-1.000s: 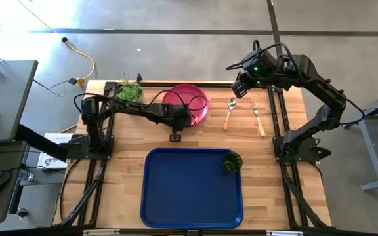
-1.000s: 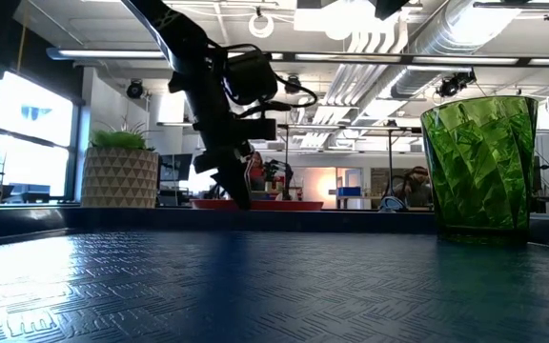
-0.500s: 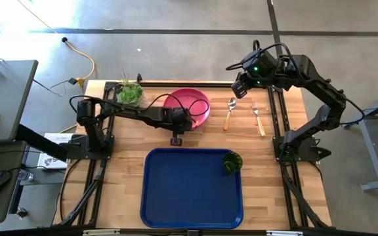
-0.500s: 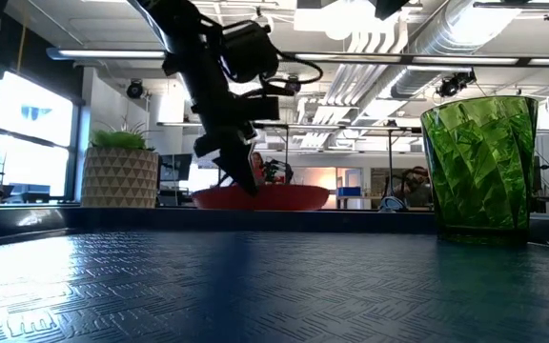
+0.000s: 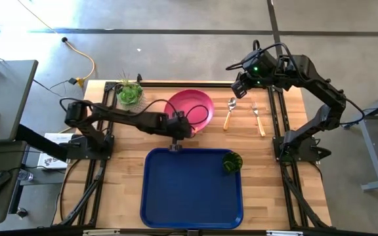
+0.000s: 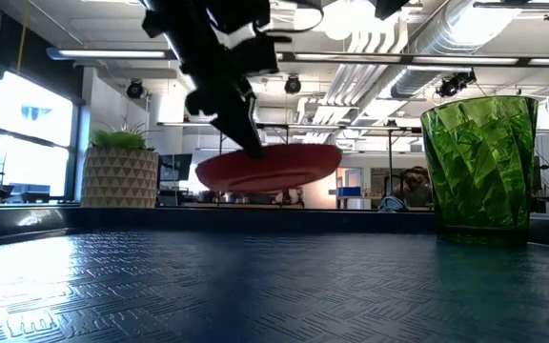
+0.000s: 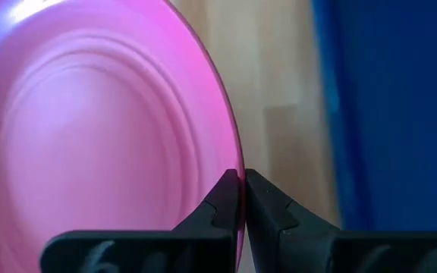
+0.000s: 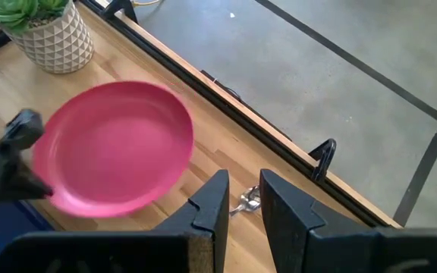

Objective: Pick and place plate/cup/fork/spoon on tray
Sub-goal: Put the pink plate on the blue tray to the bottom left of the green cup

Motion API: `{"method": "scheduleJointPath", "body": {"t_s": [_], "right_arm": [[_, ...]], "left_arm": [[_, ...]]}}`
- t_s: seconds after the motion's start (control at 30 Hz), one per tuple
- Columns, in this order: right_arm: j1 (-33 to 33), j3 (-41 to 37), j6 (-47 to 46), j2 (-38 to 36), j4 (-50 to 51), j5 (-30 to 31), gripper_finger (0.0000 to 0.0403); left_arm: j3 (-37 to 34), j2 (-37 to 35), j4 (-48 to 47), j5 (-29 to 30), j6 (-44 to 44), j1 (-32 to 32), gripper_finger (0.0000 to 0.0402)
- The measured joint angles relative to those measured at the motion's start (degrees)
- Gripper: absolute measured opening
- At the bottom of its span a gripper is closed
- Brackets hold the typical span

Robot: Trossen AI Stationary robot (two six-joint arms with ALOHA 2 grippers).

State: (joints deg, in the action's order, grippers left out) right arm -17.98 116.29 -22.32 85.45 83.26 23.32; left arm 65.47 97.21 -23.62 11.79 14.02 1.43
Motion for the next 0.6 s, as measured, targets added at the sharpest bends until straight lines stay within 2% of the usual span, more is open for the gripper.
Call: {"method": "scheduleJointPath", "body": {"t_s": [0.3, 0.6], "right_arm": [[0.01, -0.01, -5.31, 0.00, -0.04, -4.99, 0.0067], [0.02, -0.02, -12.59, 0.00, -0.33, -3.93, 0.0067]], "left_arm": [[0.00, -4.05, -2.67, 1.90, 2.65, -7.48, 0.0001], [0.00, -6.10, -5.20, 1.77, 10.22, -14.97, 0.0001]]}}
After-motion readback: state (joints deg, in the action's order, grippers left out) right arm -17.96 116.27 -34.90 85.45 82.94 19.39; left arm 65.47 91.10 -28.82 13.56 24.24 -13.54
